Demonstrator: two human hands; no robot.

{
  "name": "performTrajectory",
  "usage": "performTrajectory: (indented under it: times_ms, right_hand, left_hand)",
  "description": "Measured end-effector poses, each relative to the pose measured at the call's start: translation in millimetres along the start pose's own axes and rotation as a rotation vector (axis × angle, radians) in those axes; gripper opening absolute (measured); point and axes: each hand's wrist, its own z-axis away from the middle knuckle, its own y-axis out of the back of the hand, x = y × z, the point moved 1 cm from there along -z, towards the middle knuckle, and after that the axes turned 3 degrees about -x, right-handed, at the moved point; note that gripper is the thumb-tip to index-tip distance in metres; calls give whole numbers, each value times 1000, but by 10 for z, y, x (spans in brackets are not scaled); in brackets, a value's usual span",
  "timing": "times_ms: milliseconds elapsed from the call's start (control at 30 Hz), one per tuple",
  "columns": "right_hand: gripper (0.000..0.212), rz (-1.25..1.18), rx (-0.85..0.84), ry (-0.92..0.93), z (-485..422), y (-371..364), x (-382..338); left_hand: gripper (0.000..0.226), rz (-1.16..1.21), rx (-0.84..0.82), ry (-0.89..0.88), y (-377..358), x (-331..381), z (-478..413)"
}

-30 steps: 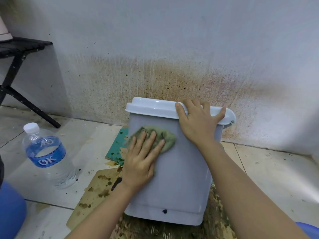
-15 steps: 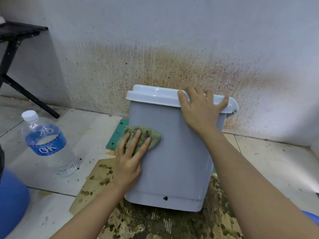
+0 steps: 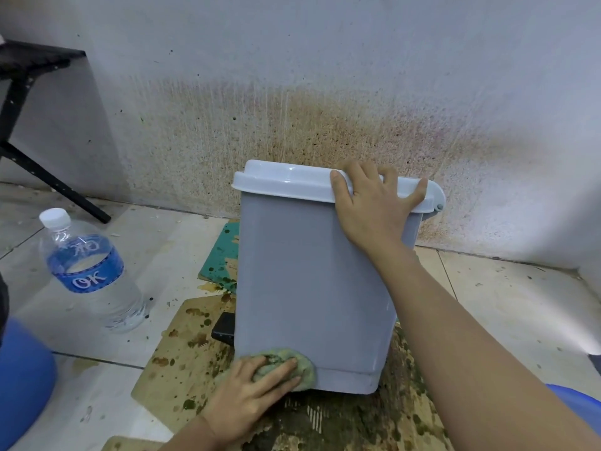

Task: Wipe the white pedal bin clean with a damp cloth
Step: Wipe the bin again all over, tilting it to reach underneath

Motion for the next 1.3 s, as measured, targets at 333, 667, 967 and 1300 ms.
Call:
performTrajectory:
  times_ms: [333,667,967,1300]
  right_hand:
    - [35,-8,3,-1,78,54,-24]
    - [36,-17,2,-9,247,158,-39]
    - [36,-10,35,-6,336,171,-67]
    - [36,13,42,-7,500,227,-91]
  left_hand:
    - [58,-49,194,265,479,-584,-340]
    - [44,-190,478,243,563,-320,-1780]
    - [47,264,657,1071,927,-799,-1552]
    - [40,601,716,1155,747,-349,-1190]
